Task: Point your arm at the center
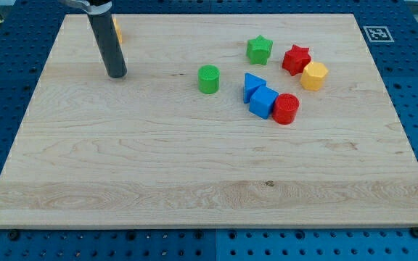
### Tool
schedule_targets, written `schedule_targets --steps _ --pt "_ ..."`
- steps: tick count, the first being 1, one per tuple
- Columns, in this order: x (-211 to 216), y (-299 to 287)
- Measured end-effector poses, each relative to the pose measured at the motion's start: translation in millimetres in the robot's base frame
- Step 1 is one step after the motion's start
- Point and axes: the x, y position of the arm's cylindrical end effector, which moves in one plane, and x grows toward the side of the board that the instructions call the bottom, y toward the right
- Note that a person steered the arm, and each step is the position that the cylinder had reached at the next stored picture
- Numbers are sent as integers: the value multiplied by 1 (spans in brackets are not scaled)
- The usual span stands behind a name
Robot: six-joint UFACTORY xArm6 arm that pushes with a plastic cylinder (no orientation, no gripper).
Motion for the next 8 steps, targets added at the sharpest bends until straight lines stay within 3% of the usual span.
schedule_targets --steps 5,8 --pt "43 24" --pt "98 35"
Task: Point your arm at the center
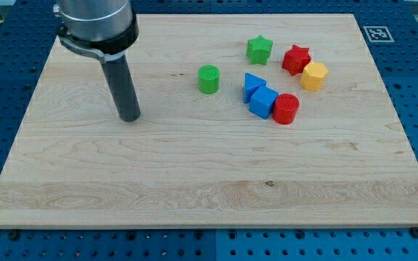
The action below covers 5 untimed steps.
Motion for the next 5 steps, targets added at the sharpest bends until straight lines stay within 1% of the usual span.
schedule_targets --steps 1,2,4,5 --pt "7 10" --pt "21 31" --pt "33 68" --pt "33 68"
